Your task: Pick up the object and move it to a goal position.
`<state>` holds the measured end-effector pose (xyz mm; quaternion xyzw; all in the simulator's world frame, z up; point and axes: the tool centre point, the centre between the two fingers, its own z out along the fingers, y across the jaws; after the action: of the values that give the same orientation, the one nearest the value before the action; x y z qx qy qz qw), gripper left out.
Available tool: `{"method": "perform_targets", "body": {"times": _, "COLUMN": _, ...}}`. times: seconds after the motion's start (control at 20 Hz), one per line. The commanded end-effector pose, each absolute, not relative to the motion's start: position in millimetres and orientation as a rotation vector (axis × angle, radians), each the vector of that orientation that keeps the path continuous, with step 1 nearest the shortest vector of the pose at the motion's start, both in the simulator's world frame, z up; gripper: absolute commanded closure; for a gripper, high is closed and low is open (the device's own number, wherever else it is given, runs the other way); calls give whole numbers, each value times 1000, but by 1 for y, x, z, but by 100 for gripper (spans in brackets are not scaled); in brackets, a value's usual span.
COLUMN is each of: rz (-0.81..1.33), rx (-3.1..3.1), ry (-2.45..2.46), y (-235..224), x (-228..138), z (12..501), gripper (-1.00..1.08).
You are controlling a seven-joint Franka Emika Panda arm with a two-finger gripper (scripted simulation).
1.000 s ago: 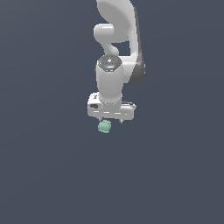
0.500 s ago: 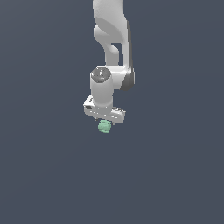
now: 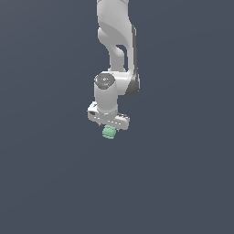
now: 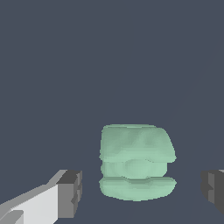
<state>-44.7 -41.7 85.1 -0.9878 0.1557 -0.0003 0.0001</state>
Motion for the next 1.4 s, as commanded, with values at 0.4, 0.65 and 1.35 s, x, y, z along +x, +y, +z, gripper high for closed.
{"method": "perform_targets", "body": {"times": 0.4, "rz": 0, "rx": -3102, "ry": 497, "y": -42, "x": -46, "z": 44, "gripper": -92}}
{"method": "perform_targets", "body": {"times": 0.65, "rz": 0, "rx": -3102, "ry": 497, "y": -42, "x": -46, "z": 41, "gripper": 108}}
{"method": "perform_targets", "body": {"times": 1.35, "rz": -2, "rx": -3102, "ry": 497, "y": -34, "x": -42, "z": 48, "gripper": 108}}
